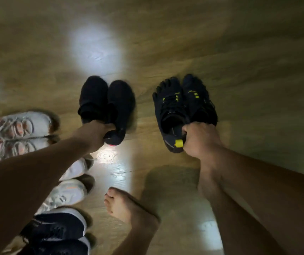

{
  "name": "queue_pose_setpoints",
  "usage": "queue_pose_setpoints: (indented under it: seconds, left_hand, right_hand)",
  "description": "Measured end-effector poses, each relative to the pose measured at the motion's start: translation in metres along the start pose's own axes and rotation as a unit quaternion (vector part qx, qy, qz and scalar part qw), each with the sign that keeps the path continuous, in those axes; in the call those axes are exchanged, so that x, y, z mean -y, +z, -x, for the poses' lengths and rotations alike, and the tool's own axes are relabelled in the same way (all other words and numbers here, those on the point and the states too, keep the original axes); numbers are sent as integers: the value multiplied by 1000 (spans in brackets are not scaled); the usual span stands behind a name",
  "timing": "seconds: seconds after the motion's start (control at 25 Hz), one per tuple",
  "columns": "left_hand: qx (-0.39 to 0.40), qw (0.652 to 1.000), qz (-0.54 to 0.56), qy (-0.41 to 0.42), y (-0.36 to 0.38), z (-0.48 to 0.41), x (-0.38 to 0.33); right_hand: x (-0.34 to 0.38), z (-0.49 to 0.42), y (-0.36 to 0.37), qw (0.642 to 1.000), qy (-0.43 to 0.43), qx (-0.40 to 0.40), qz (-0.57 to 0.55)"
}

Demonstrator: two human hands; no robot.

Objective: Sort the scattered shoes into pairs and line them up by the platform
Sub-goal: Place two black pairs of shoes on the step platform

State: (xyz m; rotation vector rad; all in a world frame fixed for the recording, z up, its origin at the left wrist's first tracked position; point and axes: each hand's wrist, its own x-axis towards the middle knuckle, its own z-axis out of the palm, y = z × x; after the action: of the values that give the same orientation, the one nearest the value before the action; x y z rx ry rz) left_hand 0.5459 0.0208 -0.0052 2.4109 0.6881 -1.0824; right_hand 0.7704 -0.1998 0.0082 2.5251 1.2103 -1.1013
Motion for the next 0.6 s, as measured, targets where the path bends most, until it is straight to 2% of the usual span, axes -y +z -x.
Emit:
queue_pose_setpoints:
  seconds: [0.12,0.28,0.44,0.6]
  left_hand:
    - [-74,997,20,11,-69,1,-69]
    - [-84,991,-44,95,-167,-4,-182]
    - [-137,978,-28,152,-259,-29,-309]
    - [-128,969,-55,203,-342,-63,-441]
  right_hand:
    - [-45,33,-47,995,63,-16,-76]
    - [-130,77,-115,983,95,-36,-152]
    - [-237,106,-178,984,112,-71,-116]
    - [-338,122,-241,975,164,-103,-108]
